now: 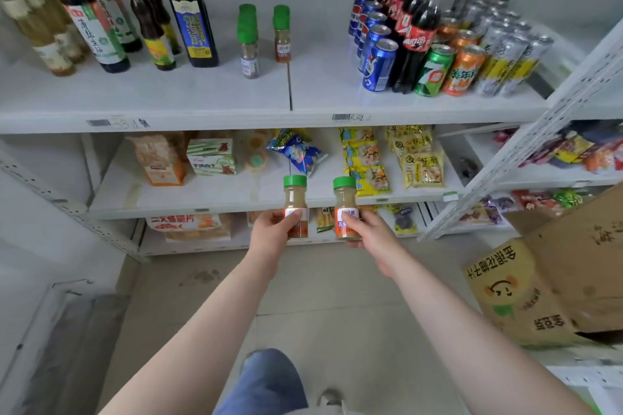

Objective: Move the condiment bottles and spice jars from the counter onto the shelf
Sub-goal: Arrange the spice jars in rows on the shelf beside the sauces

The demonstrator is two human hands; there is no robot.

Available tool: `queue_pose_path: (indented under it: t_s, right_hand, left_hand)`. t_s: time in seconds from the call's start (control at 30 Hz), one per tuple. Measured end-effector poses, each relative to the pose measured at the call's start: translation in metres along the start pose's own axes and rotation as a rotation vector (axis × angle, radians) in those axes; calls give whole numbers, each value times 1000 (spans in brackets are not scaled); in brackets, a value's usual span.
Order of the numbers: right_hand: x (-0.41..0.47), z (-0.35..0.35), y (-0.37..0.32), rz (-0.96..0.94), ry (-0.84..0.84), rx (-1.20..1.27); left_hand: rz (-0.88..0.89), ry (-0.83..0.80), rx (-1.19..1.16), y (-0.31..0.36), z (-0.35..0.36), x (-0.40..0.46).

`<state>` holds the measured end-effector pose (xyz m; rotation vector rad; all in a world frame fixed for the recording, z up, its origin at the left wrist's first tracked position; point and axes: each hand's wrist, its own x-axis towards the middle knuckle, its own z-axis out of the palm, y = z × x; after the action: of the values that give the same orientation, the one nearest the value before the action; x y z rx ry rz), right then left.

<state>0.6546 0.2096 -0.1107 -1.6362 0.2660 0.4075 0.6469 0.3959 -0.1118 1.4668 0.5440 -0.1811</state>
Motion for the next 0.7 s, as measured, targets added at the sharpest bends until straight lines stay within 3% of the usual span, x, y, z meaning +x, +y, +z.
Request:
queue_pose_path:
  t_s: [0.7]
  right_hand:
    - [198,35,-154,-169,93,121]
  left_hand:
    - [383,35,131,174,7,212]
